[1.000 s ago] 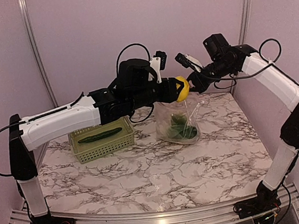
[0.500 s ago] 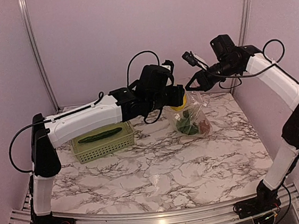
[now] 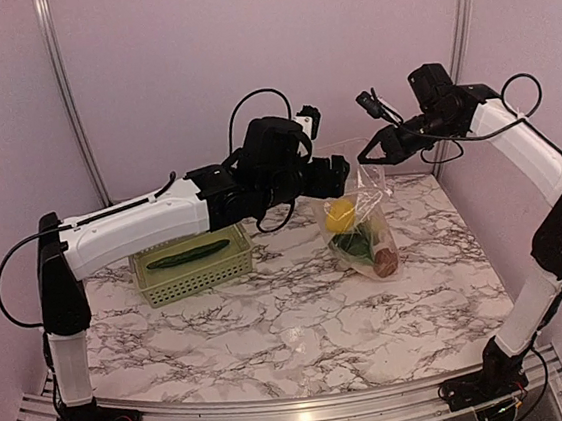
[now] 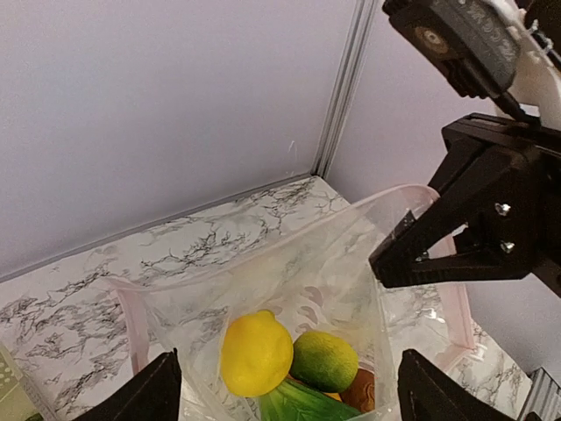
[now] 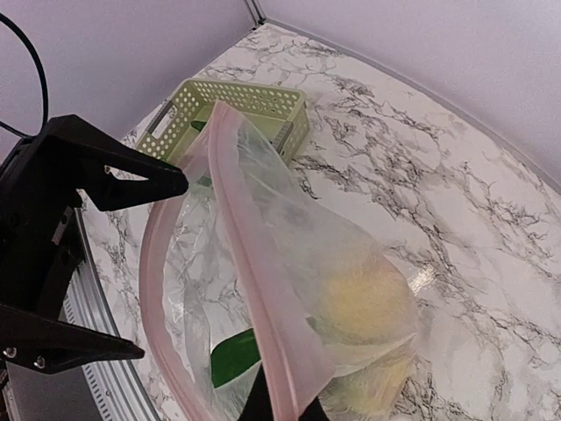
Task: Place the food in the zip-top bag and seal the zipper
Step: Place the fake fruit in the zipper food storage bag.
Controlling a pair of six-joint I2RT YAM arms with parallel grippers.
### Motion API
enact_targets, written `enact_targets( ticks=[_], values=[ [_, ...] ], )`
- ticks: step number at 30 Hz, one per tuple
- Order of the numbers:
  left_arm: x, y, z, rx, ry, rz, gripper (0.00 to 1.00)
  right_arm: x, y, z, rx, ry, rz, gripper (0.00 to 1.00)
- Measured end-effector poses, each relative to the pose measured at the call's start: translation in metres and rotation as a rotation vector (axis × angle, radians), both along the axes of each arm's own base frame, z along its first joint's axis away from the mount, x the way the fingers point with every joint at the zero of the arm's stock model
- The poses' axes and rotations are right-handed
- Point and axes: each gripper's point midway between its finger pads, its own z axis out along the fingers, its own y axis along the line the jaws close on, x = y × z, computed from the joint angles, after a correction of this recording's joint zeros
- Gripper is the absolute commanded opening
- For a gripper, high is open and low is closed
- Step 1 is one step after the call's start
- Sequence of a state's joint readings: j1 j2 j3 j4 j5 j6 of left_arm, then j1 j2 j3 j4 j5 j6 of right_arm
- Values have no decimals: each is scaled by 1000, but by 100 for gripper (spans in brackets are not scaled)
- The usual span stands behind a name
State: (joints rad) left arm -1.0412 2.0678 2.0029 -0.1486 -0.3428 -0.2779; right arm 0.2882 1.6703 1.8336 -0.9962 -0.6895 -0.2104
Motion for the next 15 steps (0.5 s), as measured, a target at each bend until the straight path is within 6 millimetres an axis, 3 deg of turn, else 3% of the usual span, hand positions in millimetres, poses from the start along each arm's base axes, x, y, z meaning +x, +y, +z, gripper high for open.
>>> enact_targets(
  ticks=[5, 8, 11, 15],
  values=[
    [-39, 20, 32, -91, -46, -127, 88, 3, -2, -3, -10, 2, -11, 0],
    [-57, 37, 36, -126, -57, -161, 89, 14, -11, -7, -34, -1, -51, 0],
    [-66, 54, 11, -97, -25, -153, 88, 34, -35, -6, -45, -25, -130, 0],
    [-64, 78, -46, 23, 58, -81, 85, 48, -55, -3, -46, -51, -188, 0]
  ],
)
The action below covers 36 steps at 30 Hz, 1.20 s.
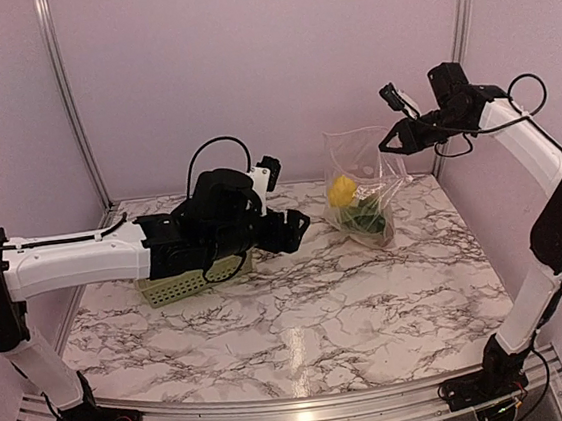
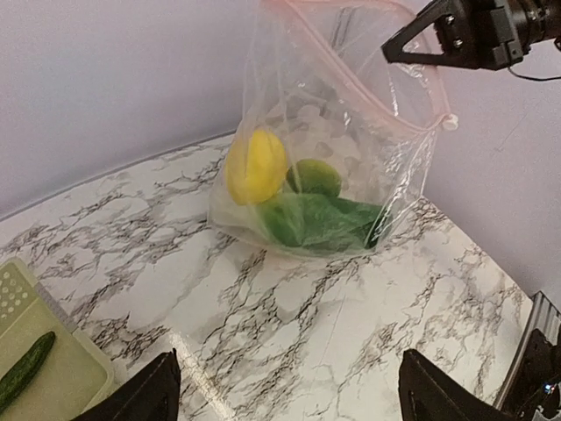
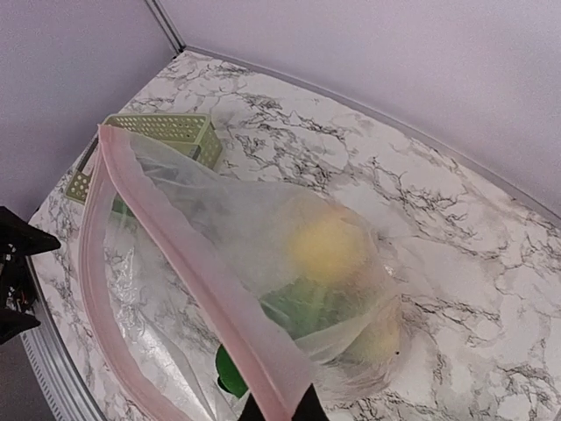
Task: Place the food in the zip-top bag and seal the zipper
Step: Place the fake fruit in the zipper food storage bag, then pick up the fake vegetable from the bin.
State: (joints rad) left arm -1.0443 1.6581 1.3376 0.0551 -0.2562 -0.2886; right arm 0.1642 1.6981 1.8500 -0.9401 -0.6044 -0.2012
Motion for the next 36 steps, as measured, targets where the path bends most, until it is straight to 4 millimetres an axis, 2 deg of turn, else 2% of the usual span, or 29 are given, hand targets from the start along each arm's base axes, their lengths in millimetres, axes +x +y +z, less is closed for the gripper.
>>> enact_targets(
  ticks=[3, 6, 9, 10, 12, 14, 16, 19, 25, 27, 36],
  values=[
    [6, 24, -39, 102, 74, 55, 83, -3, 5, -7, 19, 18, 25, 0],
    [20, 60, -60, 167, 140, 129, 81, -8, 7, -18, 19, 49, 39, 0],
    [36, 99, -60, 198, 177, 206, 78, -9, 7, -20, 18, 53, 43, 0],
    [36, 105, -58, 203, 184, 213, 77, -10, 7, -19, 20, 53, 45, 0],
    [52, 136, -55, 221, 207, 277, 74, -12, 8, -19, 24, 54, 49, 0],
    [62, 155, -54, 243, 227, 304, 69, -15, 8, -19, 28, 56, 54, 0],
    [69, 170, -57, 272, 257, 298, 68, -18, 8, -19, 31, 58, 57, 0],
    [74, 181, -61, 329, 302, 248, 68, -20, 8, -18, 33, 55, 59, 0],
    [79, 177, -79, 476, 322, 123, 67, -26, 8, -18, 35, 53, 61, 0],
    [82, 177, -90, 531, 333, 85, 63, -28, 8, -19, 36, 54, 62, 0],
    [130, 185, -131, 704, 363, 24, 53, -36, 7, -20, 43, 53, 67, 0]
  ],
)
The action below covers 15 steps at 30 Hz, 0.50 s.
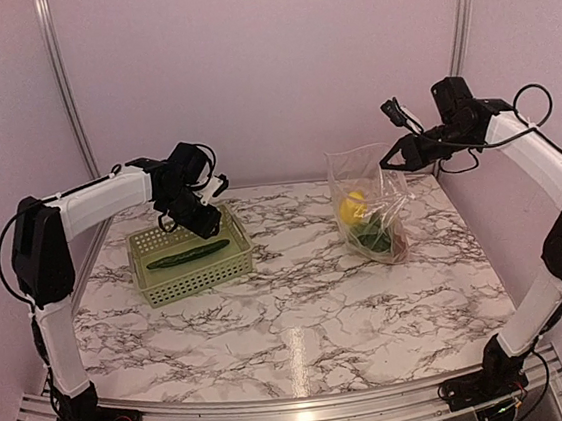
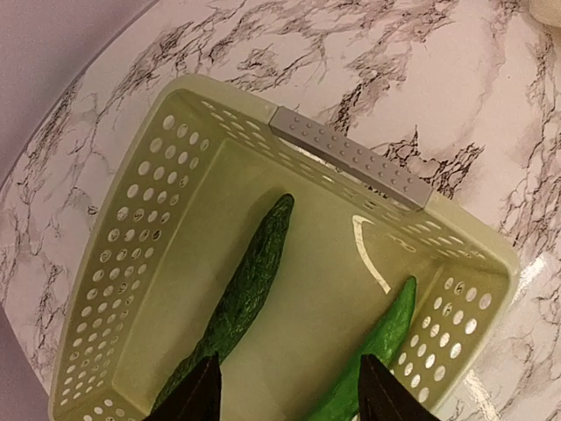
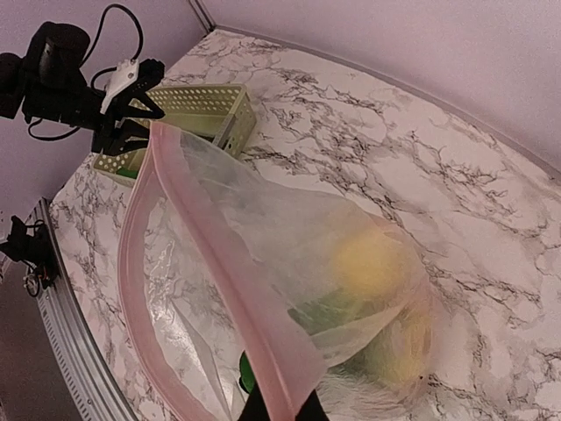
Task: Place the food in the zip-top bag and seal the zipper
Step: Pick up the fake vegetable from the bin.
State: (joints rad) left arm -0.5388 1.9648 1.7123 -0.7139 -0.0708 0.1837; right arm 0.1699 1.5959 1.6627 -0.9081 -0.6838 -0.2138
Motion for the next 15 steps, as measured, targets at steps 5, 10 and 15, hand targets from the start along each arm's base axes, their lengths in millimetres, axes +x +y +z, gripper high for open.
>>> enact_targets(
  ticks=[5, 10, 15],
  values=[
    [17, 5, -33, 91, 29, -4, 52, -1, 0, 1, 0, -4, 0, 0],
    [28, 10, -68, 182, 56, -9, 54, 0, 0, 1, 1, -7, -1, 0],
    [35, 13, -91, 240, 75, -19, 54, 0, 0, -1, 0, -6, 0, 0]
  ],
)
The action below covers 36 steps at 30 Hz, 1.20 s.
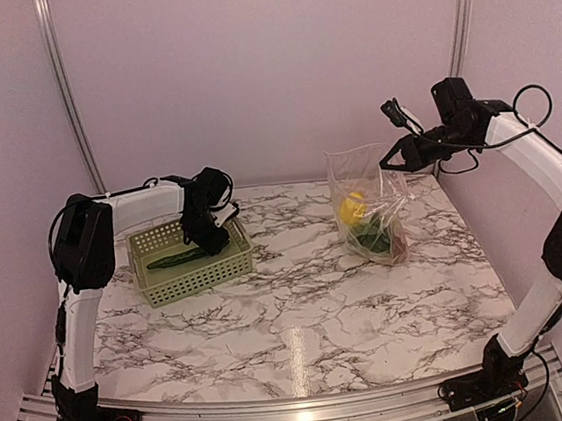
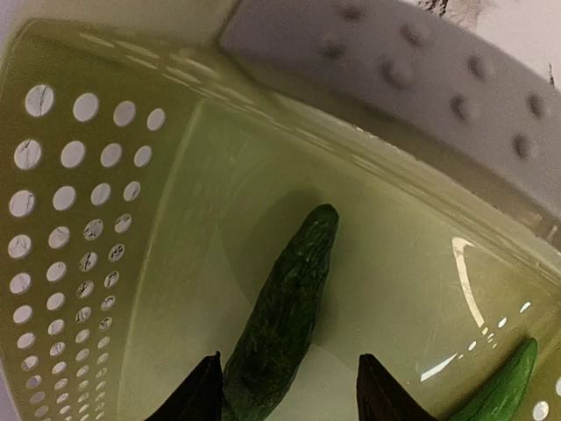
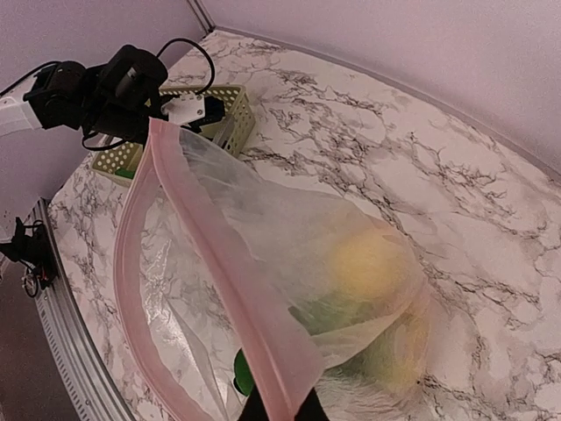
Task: Place the food in the zip-top bag and seal the zipper
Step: Pick up the fake vegetable from the bin.
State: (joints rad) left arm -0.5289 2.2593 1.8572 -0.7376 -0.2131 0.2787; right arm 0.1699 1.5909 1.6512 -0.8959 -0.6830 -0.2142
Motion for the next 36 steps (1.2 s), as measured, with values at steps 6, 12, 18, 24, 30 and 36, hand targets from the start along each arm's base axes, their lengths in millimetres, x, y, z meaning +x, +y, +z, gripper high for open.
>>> enact_targets(
  ticks=[6, 12, 18, 24, 30, 36],
  values=[
    [12, -4, -9, 14, -7, -15, 47, 0, 0, 0, 0, -2, 0, 0],
    [20, -5, -12, 3, -3, -24, 40, 1, -1, 0, -4, -2, -3, 0],
    [20, -4, -17, -10, 14, -28, 37, 2, -2, -1, -10, -5, -9, 0],
    [18, -5, -23, -22, 35, -30, 31, 2, -2, -1, -12, -6, -9, 0],
    [19, -4, -24, -40, 44, -26, 22, 2, -2, -1, -15, -7, -12, 0],
    [23, -1, -6, -56, 14, -12, 18, 3, -3, -2, -18, -8, -14, 0]
  ],
)
